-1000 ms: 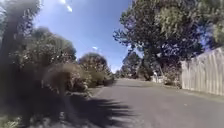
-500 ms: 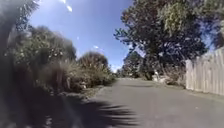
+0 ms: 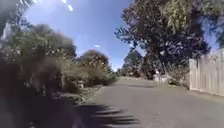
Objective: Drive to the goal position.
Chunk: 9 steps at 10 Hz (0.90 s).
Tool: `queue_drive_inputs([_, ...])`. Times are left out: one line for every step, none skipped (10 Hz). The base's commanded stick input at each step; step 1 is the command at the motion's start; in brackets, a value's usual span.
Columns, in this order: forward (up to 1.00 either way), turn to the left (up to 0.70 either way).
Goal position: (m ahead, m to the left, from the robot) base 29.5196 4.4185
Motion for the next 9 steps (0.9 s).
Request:
queue_drive_inputs([0.70,0.00])
queue_drive_inputs([0.74,0.00])
queue_drive_inputs([0.80,0.00])
queue_drive_inputs([0.85,0.00])
queue_drive_inputs([0.85,0.00])
queue_drive_inputs([0.85,0.00])
queue_drive_inputs([1.00,0.00])
queue_drive_inputs([1.00,0.00])
queue_drive_inputs([1.00,0.00])
